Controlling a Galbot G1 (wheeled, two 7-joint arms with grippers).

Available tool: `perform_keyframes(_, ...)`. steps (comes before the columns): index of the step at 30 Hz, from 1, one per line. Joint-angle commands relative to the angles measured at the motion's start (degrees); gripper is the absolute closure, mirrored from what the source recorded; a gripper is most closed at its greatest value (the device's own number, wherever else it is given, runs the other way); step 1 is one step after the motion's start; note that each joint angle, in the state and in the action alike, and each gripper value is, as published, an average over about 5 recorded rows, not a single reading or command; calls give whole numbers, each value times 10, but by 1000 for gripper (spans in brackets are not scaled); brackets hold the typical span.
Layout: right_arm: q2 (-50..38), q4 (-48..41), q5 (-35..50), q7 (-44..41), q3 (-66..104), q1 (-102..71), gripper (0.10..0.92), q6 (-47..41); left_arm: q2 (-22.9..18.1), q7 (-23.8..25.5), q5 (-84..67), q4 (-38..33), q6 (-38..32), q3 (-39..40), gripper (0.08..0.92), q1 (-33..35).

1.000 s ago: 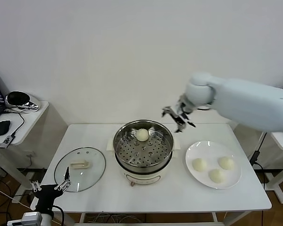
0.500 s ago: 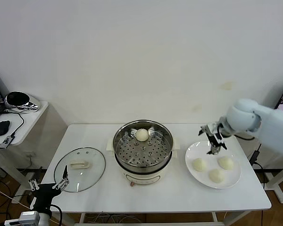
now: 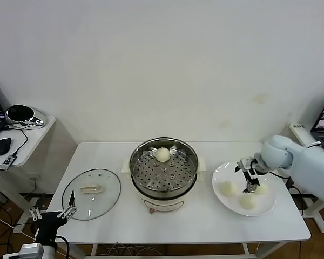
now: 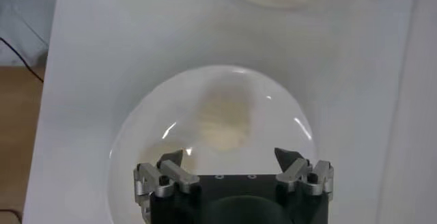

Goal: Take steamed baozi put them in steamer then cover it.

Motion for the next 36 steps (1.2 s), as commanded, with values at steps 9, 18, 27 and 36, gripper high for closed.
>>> perform_keyframes(9,103,-114,-46,12,67,-87,203,13,-1,1,0,3,0,-4,177,0)
perform_keyframes(18,108,-125,-51,11,71,-87,261,1,-2,1,0,5,-1,-4,177,0)
perform_keyframes(27,93,-113,-37,-4,69,-70,430,-4,-2,1,0,4,-1,-6,177,0)
perform_keyframes(36,13,-12,58,-26,14,82,457,-40,3,2,-1,5,2,-3,177,-6)
